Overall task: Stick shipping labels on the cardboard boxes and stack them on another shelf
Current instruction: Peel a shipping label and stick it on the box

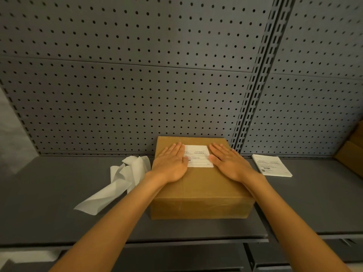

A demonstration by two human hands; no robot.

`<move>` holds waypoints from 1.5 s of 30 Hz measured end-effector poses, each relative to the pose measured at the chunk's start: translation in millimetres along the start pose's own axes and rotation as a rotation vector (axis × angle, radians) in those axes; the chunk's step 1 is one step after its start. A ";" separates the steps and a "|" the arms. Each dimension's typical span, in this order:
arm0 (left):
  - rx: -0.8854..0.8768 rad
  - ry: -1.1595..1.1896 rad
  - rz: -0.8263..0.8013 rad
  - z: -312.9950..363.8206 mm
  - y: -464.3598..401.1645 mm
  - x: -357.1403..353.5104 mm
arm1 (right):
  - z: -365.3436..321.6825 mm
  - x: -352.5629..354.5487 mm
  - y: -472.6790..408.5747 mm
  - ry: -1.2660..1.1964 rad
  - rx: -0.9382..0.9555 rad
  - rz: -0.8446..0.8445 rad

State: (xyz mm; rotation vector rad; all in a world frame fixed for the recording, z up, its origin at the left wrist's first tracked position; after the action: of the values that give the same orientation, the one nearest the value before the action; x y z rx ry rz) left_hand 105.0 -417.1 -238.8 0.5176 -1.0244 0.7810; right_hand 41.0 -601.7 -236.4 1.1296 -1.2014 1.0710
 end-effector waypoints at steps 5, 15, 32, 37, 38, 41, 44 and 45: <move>-0.068 -0.038 -0.076 -10.7 4.5 8.0 | -1.0 -0.1 2.6 -0.013 0.000 0.015; -0.045 -0.026 -0.100 -24.0 14.4 15.1 | -6.7 5.8 9.3 -0.027 -0.016 0.014; 0.046 0.496 0.068 -32.8 40.4 23.6 | 3.9 13.5 47.2 -0.556 -0.129 0.116; 0.262 1.054 0.114 -30.3 65.1 16.9 | 8.1 -1.3 76.9 -0.927 -0.313 0.101; 0.299 1.125 0.109 -29.8 69.0 13.5 | 9.2 -5.2 81.2 -1.021 -0.358 0.090; 0.369 1.231 0.116 -33.8 76.4 -1.9 | 9.8 -16.1 90.9 -1.281 -0.439 0.001; 0.436 1.361 0.107 -32.1 83.7 -11.5 | 9.8 -23.1 96.4 -1.366 -0.442 -0.045; 0.452 1.400 0.103 -31.8 84.1 -13.1 | 9.2 -24.1 97.9 -1.377 -0.443 -0.051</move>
State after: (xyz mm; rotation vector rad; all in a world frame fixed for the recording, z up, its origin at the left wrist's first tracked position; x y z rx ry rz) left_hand 53.2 -346.2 -262.3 0.1774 0.4371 1.1823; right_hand -58.7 -598.3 -253.4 1.5164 -2.2642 -0.2165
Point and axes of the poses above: each hand's wrist, its own y-axis away from the middle knuckle, its own x-axis out of the back of the hand, z = x × y, the point moved 3 cm from there along -y, towards the middle knuckle, and after that the axes turned 13 degrees about y, right-handed, at the moved point
